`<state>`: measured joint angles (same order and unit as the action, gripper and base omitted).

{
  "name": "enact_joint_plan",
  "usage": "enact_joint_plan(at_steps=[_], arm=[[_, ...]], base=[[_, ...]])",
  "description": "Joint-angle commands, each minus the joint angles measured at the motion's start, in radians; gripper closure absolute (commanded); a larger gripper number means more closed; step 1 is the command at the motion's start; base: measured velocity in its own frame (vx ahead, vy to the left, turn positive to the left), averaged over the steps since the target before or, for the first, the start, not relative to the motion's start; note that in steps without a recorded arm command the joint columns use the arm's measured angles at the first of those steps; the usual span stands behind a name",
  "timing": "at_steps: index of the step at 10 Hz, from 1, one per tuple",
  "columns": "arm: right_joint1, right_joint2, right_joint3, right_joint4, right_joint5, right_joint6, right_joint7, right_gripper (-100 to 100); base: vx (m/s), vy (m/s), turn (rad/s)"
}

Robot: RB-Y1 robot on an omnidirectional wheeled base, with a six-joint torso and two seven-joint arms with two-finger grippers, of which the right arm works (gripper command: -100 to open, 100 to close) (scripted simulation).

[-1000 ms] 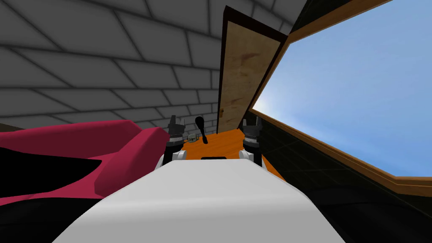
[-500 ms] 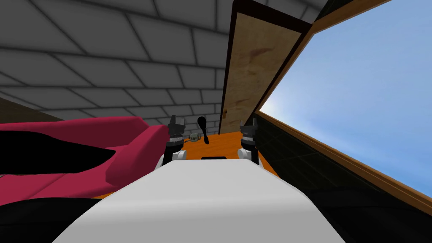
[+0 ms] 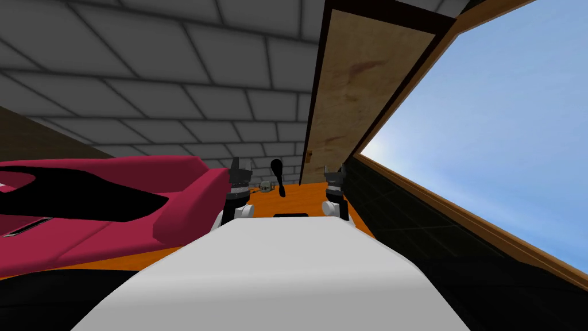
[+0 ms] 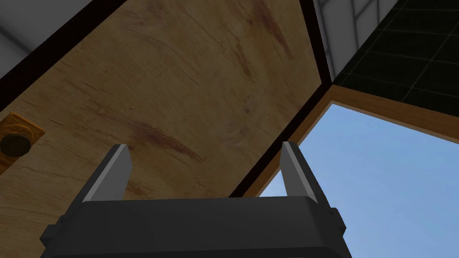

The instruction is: Pull the door open

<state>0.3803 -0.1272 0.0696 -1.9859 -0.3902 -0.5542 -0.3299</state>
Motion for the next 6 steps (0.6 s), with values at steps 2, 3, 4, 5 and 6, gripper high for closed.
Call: enact_joint_plan(at_steps=[2,3,4,5,6], arm=[[-0.039,-0.025,0.009,0.075,-0.076,0.003,-0.044,-100],[-0.039,-0.025,0.009,0.075,-0.090,0.003,-0.044,-100],[-0.057,-0.036,0.013,0.111,-0.126,0.004,-0.065,-100],[-0.076,-0.048,0.018,0.141,-0.156,0.004,-0.086,-100],[-0.076,-0.048,0.018,0.147,-0.173,0.004,-0.086,-100]], base=[[0.039,-0.067,0.169],[0.044,-0.063,0.065],[0.053,-0.049,0.127],[0.072,-0.070,0.206],[0.041,-0.055,0.077]])
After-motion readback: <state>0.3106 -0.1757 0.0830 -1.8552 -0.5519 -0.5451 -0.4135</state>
